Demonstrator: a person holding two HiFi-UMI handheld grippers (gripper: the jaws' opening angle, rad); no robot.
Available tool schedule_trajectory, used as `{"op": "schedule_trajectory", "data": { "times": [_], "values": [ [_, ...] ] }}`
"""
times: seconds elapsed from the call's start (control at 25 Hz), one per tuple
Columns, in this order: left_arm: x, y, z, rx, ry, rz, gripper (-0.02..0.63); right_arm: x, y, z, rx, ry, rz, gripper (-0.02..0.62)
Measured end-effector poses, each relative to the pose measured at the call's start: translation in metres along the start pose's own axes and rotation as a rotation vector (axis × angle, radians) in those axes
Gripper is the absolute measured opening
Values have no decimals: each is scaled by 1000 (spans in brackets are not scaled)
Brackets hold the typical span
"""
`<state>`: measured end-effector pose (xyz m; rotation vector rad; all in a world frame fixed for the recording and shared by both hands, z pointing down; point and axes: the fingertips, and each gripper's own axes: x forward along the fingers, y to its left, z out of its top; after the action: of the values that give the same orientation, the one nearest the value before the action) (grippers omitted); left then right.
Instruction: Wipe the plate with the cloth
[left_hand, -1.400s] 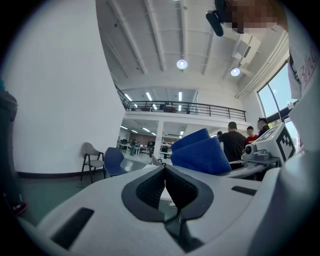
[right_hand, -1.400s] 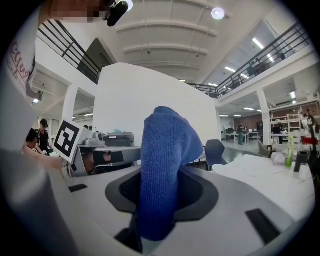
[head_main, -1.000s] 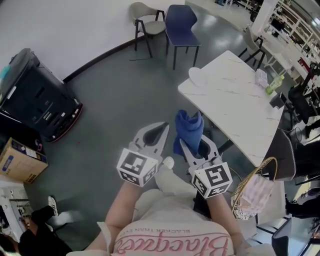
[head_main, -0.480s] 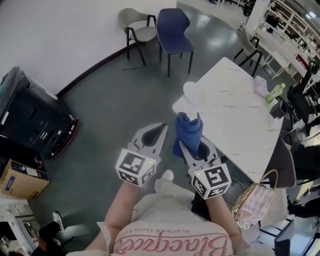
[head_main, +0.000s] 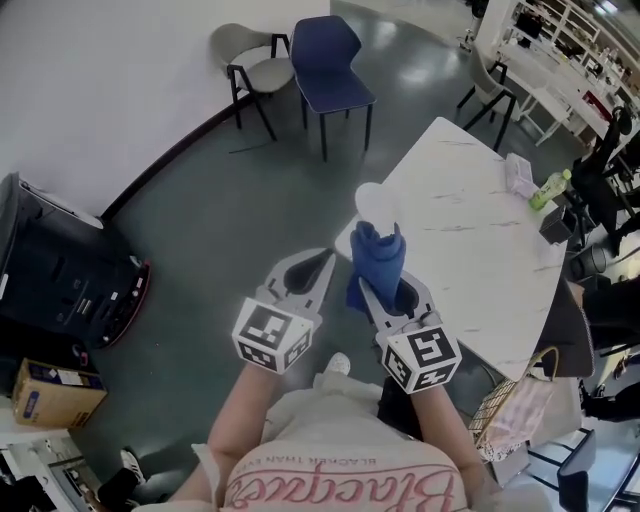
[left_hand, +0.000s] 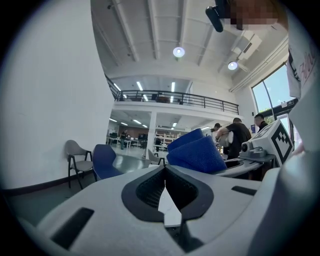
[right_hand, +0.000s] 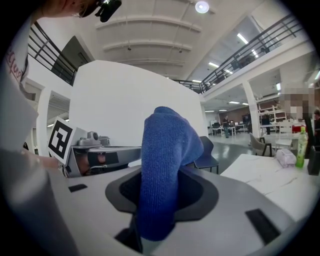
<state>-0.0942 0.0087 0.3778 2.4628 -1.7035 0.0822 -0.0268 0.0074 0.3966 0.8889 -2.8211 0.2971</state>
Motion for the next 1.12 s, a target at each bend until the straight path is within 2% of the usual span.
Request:
{"op": "schedule_trajectory", "data": {
  "times": [0.28,0.64,1.12],
  "values": [
    [35,17,-4,-8,25,-47,2,22,-22,4,1,16,-31,137],
    [74,39,-17,-8,66,-93,2,35,-63,-5,50,32,-143,137],
    [149,79,-20,-24,123,-249,3,85,-113,4,78,46,-294,137]
  ]
}}
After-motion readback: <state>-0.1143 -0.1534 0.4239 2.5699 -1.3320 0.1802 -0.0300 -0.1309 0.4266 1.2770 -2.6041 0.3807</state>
